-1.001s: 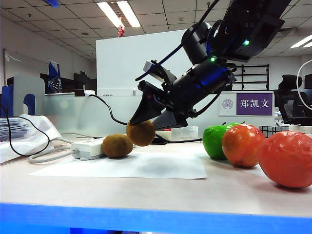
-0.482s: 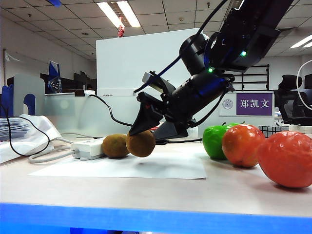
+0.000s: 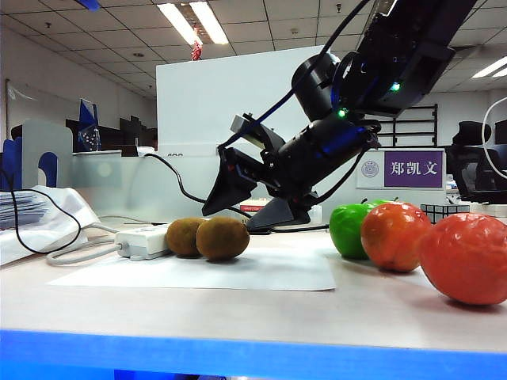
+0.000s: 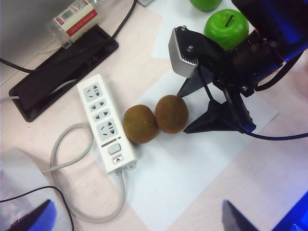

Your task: Put the same fruits together.

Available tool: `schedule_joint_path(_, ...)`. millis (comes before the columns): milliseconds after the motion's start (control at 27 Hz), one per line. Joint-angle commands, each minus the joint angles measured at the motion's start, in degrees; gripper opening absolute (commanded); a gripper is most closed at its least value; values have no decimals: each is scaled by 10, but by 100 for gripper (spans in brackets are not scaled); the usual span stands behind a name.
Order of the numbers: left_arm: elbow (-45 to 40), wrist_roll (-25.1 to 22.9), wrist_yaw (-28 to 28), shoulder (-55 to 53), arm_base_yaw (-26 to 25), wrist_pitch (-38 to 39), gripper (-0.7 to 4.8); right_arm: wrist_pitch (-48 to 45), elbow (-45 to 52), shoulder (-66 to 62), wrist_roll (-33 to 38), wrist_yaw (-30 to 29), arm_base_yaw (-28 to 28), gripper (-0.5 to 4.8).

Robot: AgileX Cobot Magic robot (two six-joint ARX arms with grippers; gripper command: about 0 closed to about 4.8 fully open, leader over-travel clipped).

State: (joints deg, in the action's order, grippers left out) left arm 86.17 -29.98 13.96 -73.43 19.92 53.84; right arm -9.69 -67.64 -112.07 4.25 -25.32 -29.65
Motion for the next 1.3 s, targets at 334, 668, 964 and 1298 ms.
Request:
schedule_joint_path(334,2,0,3,2,0,-6,479,-3,-3,24,22,-3,0,479)
schedule_joint_path(668,2,2,3,3,0,-8,479,17,-2,143,15,48,32,479)
schedule_joint_path(964,2,2,-1,19,0,-10,479,182,-2,355,-98,94,69,40)
schedule_joint_path(1298,2,31,2,85,0,-28,47,249,-2,615,-109,163,116,-5)
